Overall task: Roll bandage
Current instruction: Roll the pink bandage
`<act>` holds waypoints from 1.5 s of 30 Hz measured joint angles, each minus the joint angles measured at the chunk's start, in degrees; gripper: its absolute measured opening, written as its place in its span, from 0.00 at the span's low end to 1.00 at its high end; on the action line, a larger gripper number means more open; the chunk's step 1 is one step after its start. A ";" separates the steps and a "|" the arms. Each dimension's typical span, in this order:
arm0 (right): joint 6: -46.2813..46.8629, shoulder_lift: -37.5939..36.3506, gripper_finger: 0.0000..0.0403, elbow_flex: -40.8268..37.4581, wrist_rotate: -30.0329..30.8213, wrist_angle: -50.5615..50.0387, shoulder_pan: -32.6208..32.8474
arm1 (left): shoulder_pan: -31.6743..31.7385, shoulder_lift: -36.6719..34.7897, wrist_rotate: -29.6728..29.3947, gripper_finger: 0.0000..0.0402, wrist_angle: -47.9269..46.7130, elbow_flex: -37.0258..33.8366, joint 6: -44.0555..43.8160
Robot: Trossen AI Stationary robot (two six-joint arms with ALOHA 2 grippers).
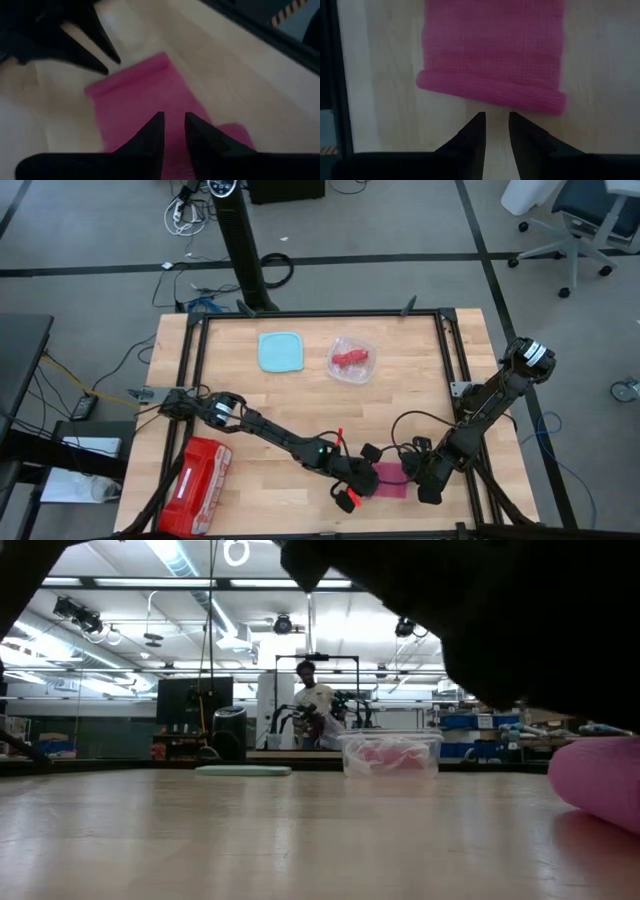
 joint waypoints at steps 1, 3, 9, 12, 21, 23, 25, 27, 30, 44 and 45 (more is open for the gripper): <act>0.00 0.00 0.21 0.00 -0.02 0.70 0.00 | -0.01 0.56 -0.04 0.20 0.98 0.00 -0.02; -0.10 0.00 0.21 0.02 -0.19 3.10 0.04 | -0.04 1.97 -0.13 0.20 4.02 0.16 -0.09; -0.26 0.00 0.21 0.04 -0.30 5.58 0.04 | -0.12 3.18 -1.21 0.20 7.63 0.07 -0.11; 0.00 0.00 0.21 0.04 0.53 5.64 0.04 | -0.25 2.89 -3.18 0.20 5.52 0.96 -0.33; -0.91 0.00 0.21 0.04 7.02 6.40 -0.17 | -0.82 3.16 -4.37 0.20 -21.97 16.56 -4.27; -0.93 0.00 0.21 0.04 6.87 6.18 -0.39 | -0.81 3.16 -2.48 0.20 -28.55 20.85 -6.91; -0.92 0.00 0.21 0.04 6.31 6.14 -0.65 | -0.81 3.09 -1.13 0.20 -32.35 23.99 -8.69; -0.88 0.00 0.21 0.04 5.62 5.93 -0.87 | -0.82 2.98 0.11 0.20 -34.94 25.63 -10.61; -0.86 0.00 0.21 0.04 4.78 5.29 -1.44 | -0.63 3.05 2.26 0.20 -37.23 26.00 -13.68; -0.91 0.00 0.21 0.04 3.42 4.87 -1.97 | 0.66 10.24 5.60 0.20 -28.23 25.86 -16.32; -0.89 0.00 0.21 0.04 3.45 4.87 -1.97 | 0.66 10.98 5.68 0.20 -25.70 25.89 -16.44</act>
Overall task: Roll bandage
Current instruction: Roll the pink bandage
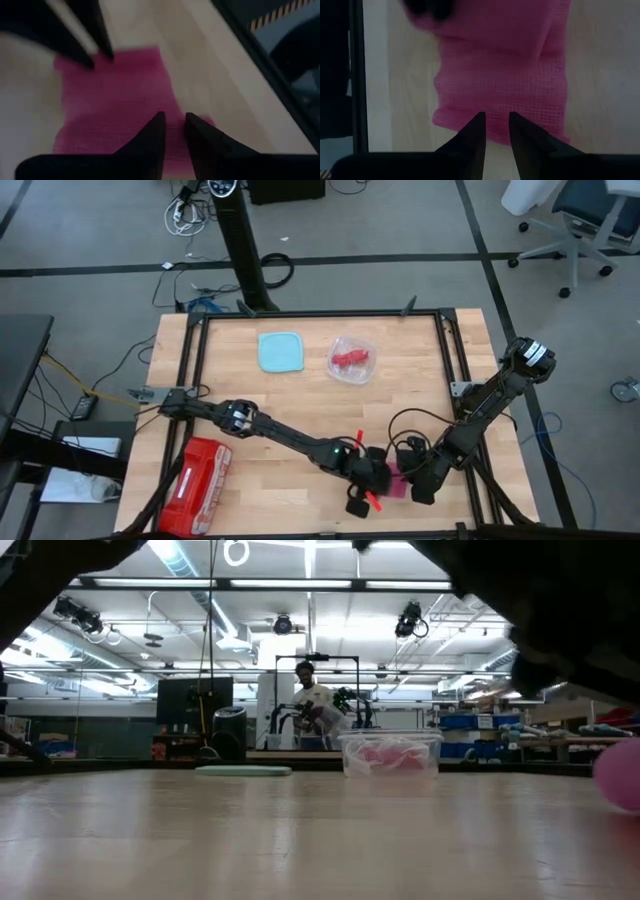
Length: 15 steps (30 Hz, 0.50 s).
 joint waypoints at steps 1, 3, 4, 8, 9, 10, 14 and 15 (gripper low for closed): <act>0.02 0.00 0.21 0.00 -0.02 0.02 0.00 | 0.00 0.75 -0.02 0.20 2.41 0.00 0.00; 0.02 0.00 0.21 0.00 -0.02 0.00 0.02 | -0.02 1.82 -0.15 0.20 6.24 -0.07 0.00; 0.04 0.00 0.21 0.00 -0.05 0.00 0.03 | -0.05 2.35 -0.26 0.20 8.11 -0.09 0.00; 1.03 0.00 0.21 0.00 -0.02 0.04 0.02 | -0.35 3.15 -1.59 0.20 11.85 -0.19 0.00; 1.07 0.00 0.21 0.00 -0.02 0.15 0.04 | -0.35 3.21 -1.52 0.20 12.51 -0.11 -0.03; 1.11 0.00 0.21 0.00 -0.02 0.47 0.10 | -0.39 3.30 -1.50 0.20 12.47 0.49 -0.04; 1.13 0.00 0.21 0.00 0.10 0.89 0.15 | -0.55 3.15 -0.93 0.20 9.47 3.50 0.17; 1.34 0.00 0.21 0.00 0.15 0.89 0.15 | -0.57 2.17 -0.72 0.20 9.66 2.82 0.20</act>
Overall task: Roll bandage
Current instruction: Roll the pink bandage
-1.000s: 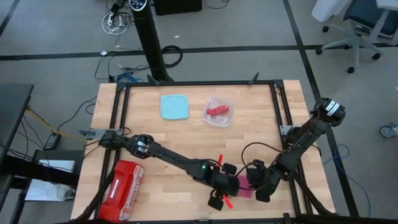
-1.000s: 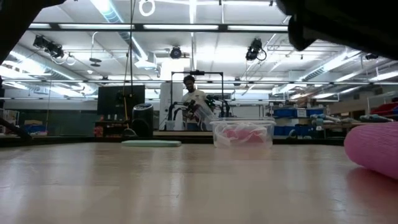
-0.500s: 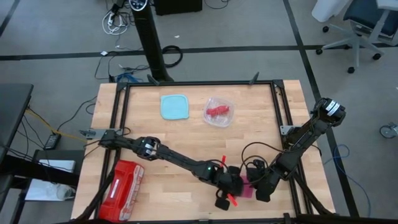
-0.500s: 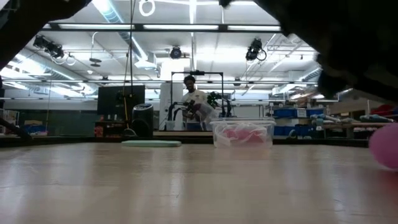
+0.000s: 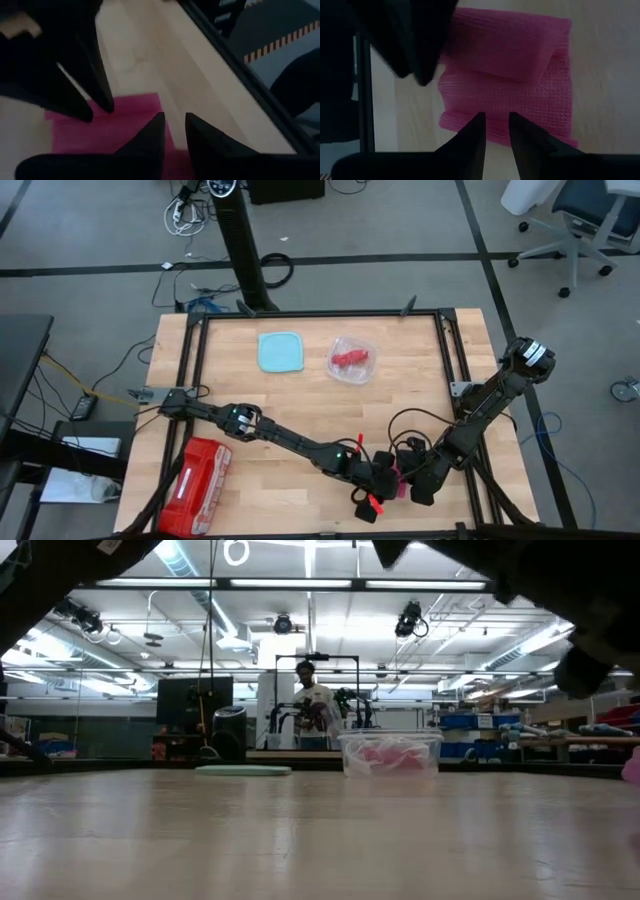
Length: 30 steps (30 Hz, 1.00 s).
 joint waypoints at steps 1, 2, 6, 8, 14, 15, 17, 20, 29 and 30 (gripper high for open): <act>0.05 0.00 0.21 0.00 0.04 -0.01 0.00 | 0.01 -0.79 0.08 0.20 -1.58 -0.04 0.00; 0.06 0.00 0.21 0.00 0.05 -0.03 0.00 | 0.00 -1.41 0.23 0.20 -2.29 0.35 0.00; -0.10 0.00 0.21 0.00 0.24 0.01 0.00 | 0.23 -4.23 0.30 0.20 -9.27 0.85 0.48; -0.08 0.00 0.21 0.00 0.23 0.02 0.00 | 0.35 -4.44 0.09 0.20 -13.10 0.92 1.27; 2.52 0.00 0.20 0.00 -0.23 -0.35 0.02 | 0.72 -4.67 -0.78 0.20 -18.89 0.71 1.17; 3.37 0.00 0.20 0.00 -0.34 -0.41 0.02 | 0.72 -4.60 -1.48 0.20 -18.73 0.72 1.15; 5.28 0.00 0.20 0.00 -1.35 -0.39 0.06 | 0.68 -4.24 -3.18 0.20 -18.74 0.70 1.05; 8.03 0.00 0.20 0.00 -1.86 -0.35 1.36 | 0.66 -3.47 -4.97 0.20 -16.94 0.70 0.52; 15.64 -0.57 0.19 0.00 1.42 -4.33 7.51 | 0.47 -1.04 -5.44 0.20 -9.20 0.90 -3.49; 16.42 -0.59 0.19 0.00 2.57 -4.55 8.09 | 0.43 -0.43 -5.14 0.20 -8.42 0.94 -3.65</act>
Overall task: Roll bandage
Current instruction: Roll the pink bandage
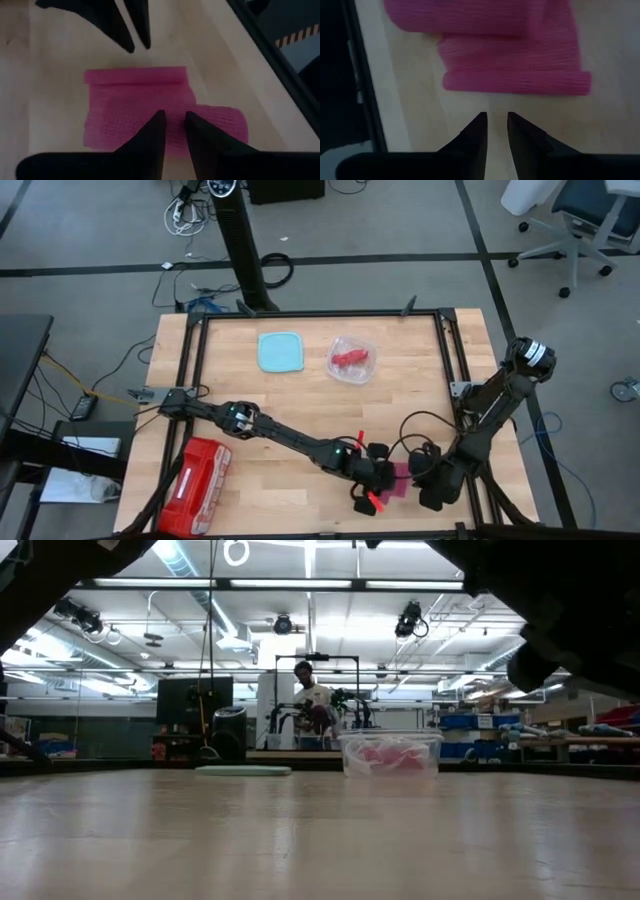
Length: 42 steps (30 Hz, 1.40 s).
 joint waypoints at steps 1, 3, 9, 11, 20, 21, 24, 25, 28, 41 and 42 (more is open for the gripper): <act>0.50 -0.12 0.19 0.00 0.86 0.08 0.48 | 0.01 0.30 0.20 0.20 1.38 0.00 -0.15; 2.07 -0.54 0.19 0.02 3.13 0.03 1.73 | -0.01 1.07 0.10 0.20 3.17 0.05 -0.36; 6.18 -1.15 0.18 0.04 6.06 0.38 3.81 | -0.32 3.62 -1.68 0.20 11.94 0.07 -1.08; 6.88 -1.78 0.18 0.00 7.03 0.12 4.37 | -0.32 4.38 -1.78 0.20 13.76 0.07 -1.04; 8.79 -2.65 0.18 0.07 9.54 0.65 5.44 | -0.29 3.06 0.73 0.20 15.61 -0.13 -0.28; 8.79 -2.65 0.18 0.07 9.62 0.63 5.44 | -0.32 2.42 0.91 0.20 14.56 -0.15 0.20; 8.88 -2.65 0.18 0.07 9.72 0.19 5.45 | -0.36 -0.08 1.16 0.20 11.61 -0.17 0.39; 8.88 -2.65 0.18 0.07 9.70 0.00 5.50 | -0.36 -0.92 1.20 0.20 10.32 -0.13 0.39; 8.91 -2.65 0.18 0.07 9.64 -1.08 5.59 | -0.32 -2.55 1.14 0.20 6.13 0.02 0.40; 12.64 -2.65 0.18 0.04 5.93 -5.78 5.47 | 0.23 -3.47 2.44 0.20 2.17 -2.41 -7.86; 12.64 -2.65 0.18 0.04 5.94 -5.80 5.43 | 0.23 -3.47 2.19 0.20 3.10 -2.94 -7.25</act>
